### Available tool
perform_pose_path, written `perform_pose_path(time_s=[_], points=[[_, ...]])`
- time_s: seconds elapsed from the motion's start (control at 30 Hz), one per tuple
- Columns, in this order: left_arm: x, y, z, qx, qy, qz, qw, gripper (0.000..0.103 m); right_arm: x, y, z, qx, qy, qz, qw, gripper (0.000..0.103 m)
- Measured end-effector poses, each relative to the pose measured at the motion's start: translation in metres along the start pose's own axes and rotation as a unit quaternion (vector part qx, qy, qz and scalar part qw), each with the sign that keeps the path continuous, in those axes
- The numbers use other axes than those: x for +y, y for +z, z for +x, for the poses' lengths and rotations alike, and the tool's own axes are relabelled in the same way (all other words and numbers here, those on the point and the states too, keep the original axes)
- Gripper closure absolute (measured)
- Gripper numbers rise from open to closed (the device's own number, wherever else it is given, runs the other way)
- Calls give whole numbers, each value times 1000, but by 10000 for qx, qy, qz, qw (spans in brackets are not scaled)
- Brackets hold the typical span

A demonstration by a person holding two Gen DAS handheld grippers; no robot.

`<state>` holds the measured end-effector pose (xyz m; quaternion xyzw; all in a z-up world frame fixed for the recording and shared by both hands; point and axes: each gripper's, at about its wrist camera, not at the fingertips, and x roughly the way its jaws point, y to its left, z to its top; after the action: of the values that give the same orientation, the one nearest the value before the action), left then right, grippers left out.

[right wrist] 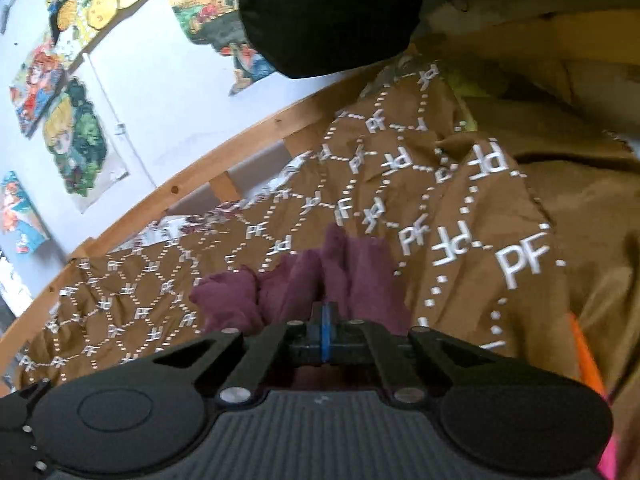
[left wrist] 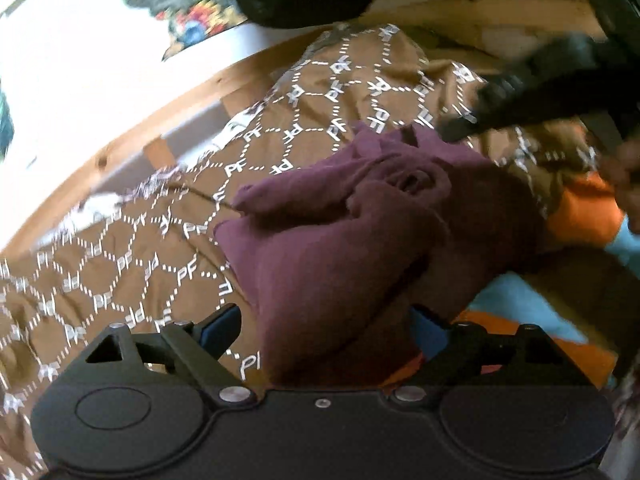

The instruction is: Fold small clothes

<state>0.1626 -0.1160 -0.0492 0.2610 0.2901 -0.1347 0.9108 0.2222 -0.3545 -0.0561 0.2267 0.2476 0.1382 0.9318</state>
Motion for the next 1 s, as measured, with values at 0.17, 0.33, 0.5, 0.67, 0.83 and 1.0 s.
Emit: perform_pose_path(time_s=[0.17,0.33,0.5,0.67,0.83,1.0], points=[[-9,-4,-2,3,-194,279,9994,14,24,2,7,-215,401,-616,9971,50],[3,-1,1,129,-329,-219,9991,14,41,-8,21,50,673,-790,9946,55],[8,-2,1,166,-260,-374,9988,14,31,-15,13,-43,140,-347,9993,96],[6,0,1,86,-129,-262,9995,14,19,-24,-4,-73,-162,642,9978,97],[4,-1,8,153,-124,-184,9996,21,18,-31,8,237,-34,893,9957,87],[5,-3,7,73,-179,-99,9998,26,-1,-21,20,157,362,1062,9936,55]])
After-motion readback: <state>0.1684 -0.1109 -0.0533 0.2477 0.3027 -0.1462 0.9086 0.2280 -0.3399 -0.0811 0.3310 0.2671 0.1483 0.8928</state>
